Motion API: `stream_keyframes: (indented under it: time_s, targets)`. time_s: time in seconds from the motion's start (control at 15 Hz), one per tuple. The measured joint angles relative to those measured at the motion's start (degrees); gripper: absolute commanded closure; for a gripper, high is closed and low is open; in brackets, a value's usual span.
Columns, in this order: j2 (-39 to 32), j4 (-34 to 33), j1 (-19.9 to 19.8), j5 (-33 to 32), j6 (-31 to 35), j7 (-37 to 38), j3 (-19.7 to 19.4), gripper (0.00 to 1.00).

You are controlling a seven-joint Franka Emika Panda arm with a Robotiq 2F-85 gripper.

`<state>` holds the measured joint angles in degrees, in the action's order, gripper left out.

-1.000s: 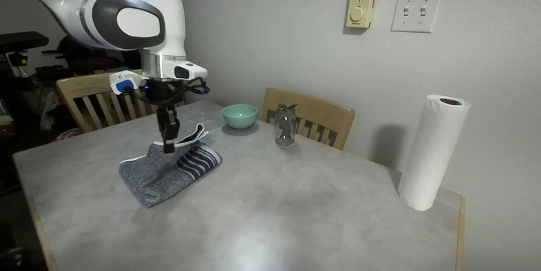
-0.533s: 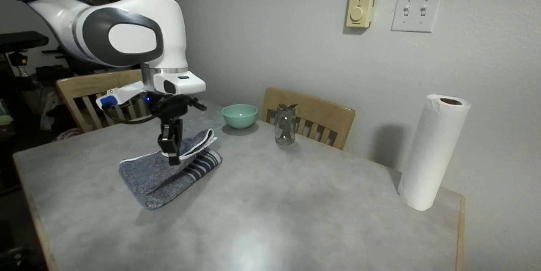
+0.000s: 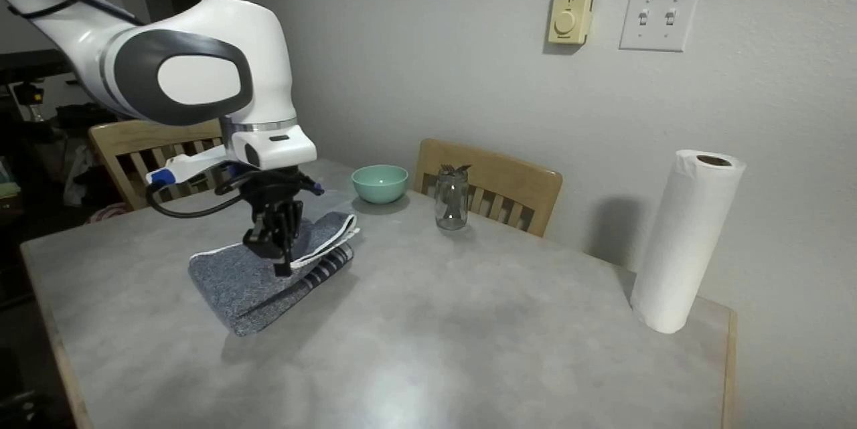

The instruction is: Unfold the towel once

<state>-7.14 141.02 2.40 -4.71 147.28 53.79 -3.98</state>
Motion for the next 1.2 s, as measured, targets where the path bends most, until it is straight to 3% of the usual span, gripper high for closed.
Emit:
stream_keyframes:
  time_s: [0.4,0.53,0.87,1.2]
  targets:
    - [0.04,1.4,-0.02,-7.26,0.23,13.14,-2.28,0.99]
    - [0.13,1.68,-0.08,-9.56,0.15,15.85,-3.34,0.71]
    - [0.14,1.71,0.03,-11.55,-0.04,16.67,-3.58,0.38]
    - [-0.04,1.22,3.28,-10.86,0.1,14.49,2.17,0.02]
